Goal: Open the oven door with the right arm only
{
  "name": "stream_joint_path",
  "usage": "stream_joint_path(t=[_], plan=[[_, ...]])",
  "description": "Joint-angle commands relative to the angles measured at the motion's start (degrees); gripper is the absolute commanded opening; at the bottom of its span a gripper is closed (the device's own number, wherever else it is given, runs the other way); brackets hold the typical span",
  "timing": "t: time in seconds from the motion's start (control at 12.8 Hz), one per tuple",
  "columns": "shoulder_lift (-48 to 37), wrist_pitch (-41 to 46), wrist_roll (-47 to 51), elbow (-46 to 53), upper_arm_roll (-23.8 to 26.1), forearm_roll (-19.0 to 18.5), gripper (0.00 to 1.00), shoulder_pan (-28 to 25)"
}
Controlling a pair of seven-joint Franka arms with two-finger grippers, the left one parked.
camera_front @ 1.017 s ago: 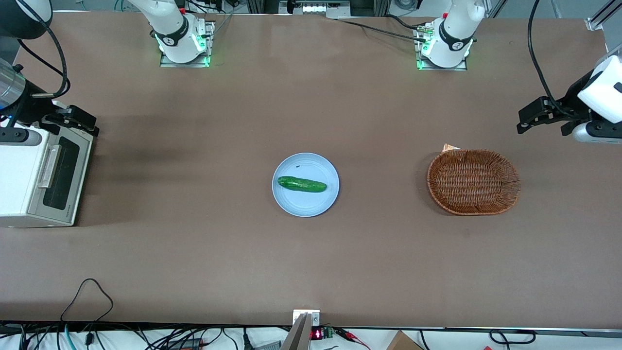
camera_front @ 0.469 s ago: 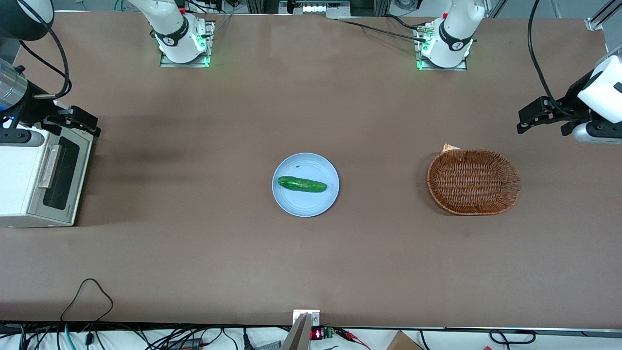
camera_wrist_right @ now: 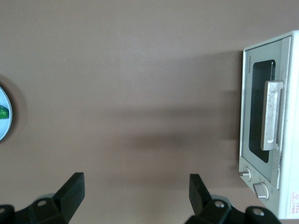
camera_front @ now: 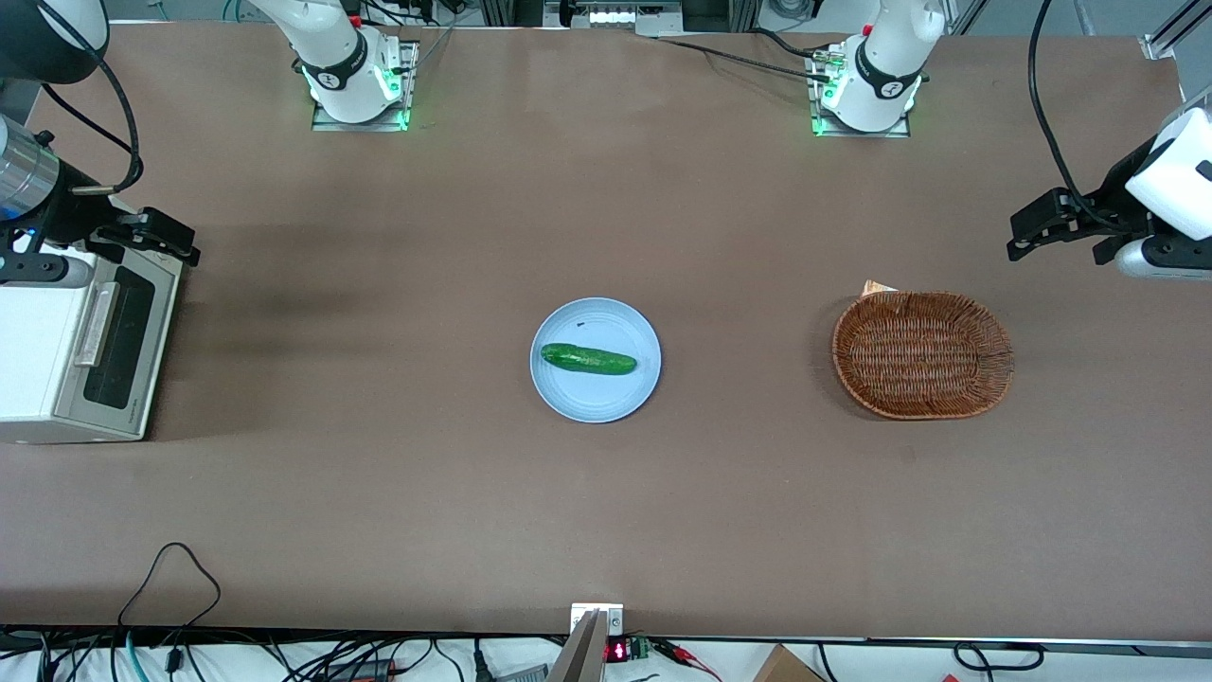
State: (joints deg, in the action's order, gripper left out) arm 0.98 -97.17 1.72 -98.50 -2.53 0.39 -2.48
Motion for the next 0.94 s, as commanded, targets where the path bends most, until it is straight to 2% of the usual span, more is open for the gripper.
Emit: stream_joint_path(t=[0.0, 0.86], plan=[[0.34, 1.72, -0.58, 1.29, -0.02, 0.93, 0.99, 0.28], [1.13, 1.98, 0.48, 1.29, 0.07, 0.93, 0.99, 0.1]])
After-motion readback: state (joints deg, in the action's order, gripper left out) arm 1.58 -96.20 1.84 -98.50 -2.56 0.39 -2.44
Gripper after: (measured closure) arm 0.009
